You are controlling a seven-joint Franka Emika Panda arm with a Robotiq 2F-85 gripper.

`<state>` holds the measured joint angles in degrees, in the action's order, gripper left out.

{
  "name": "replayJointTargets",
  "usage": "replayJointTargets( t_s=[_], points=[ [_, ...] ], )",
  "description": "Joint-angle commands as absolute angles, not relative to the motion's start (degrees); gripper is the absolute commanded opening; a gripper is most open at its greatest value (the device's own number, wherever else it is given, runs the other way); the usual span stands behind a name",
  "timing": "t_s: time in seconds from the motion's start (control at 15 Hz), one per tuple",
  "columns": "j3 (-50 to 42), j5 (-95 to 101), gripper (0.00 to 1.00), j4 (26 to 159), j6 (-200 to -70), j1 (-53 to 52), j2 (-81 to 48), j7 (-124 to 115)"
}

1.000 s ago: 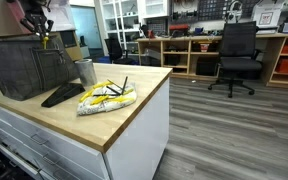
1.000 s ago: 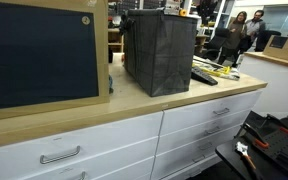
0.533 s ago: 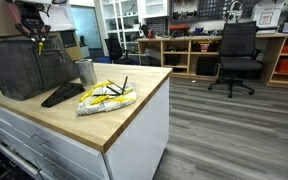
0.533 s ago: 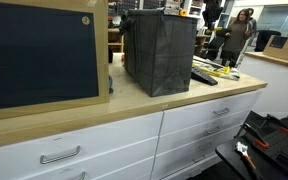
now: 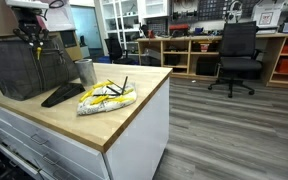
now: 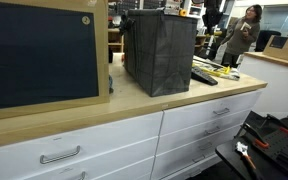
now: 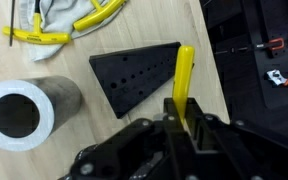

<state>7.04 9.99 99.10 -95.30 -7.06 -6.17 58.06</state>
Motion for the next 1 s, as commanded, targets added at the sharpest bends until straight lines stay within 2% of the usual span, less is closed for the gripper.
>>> replayJointTargets(
  t_s=[0.0, 0.93],
  points=[
    [7.3, 11.5, 0.04, 103.4, -100.3, -6.9, -3.0, 56.5],
    [7.8, 9.5, 0.04, 121.7, -103.8, -8.4, 12.3, 40.9]
  ],
)
